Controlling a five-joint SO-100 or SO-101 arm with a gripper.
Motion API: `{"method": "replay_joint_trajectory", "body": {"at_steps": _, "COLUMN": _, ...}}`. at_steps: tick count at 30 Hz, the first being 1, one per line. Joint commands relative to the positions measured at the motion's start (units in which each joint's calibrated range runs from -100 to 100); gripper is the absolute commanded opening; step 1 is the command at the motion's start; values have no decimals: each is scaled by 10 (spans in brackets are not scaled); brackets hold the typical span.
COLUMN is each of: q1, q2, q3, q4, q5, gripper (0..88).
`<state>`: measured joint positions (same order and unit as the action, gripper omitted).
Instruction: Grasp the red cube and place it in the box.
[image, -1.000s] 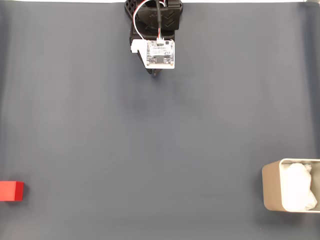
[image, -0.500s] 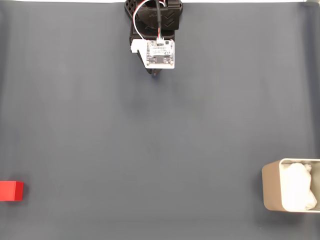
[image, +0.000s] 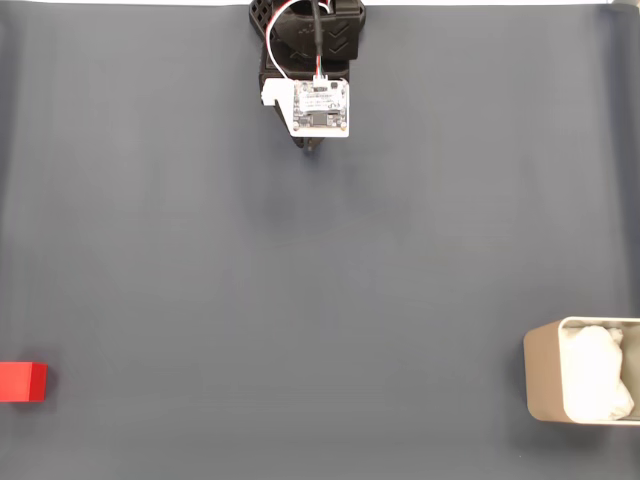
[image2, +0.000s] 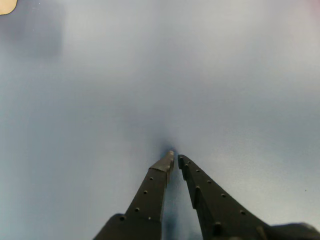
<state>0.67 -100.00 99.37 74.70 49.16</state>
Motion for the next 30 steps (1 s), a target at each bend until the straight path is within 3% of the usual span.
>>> {"method": "replay_joint_trajectory", "body": {"at_steps": 1, "q1": -1, "q2": 1, "q3": 5, "q4": 12, "q5": 1, "gripper": 5}}
{"method": "replay_joint_trajectory", "body": {"at_steps": 22, "q1": -1, "q2": 1, "q3": 5, "q4": 10, "q5": -1, "gripper": 4}}
{"method": "replay_joint_trajectory", "body": {"at_steps": 30, "q1": 0, "q2": 5, "q3": -17, "q4": -122, "q5": -4, "gripper": 2}}
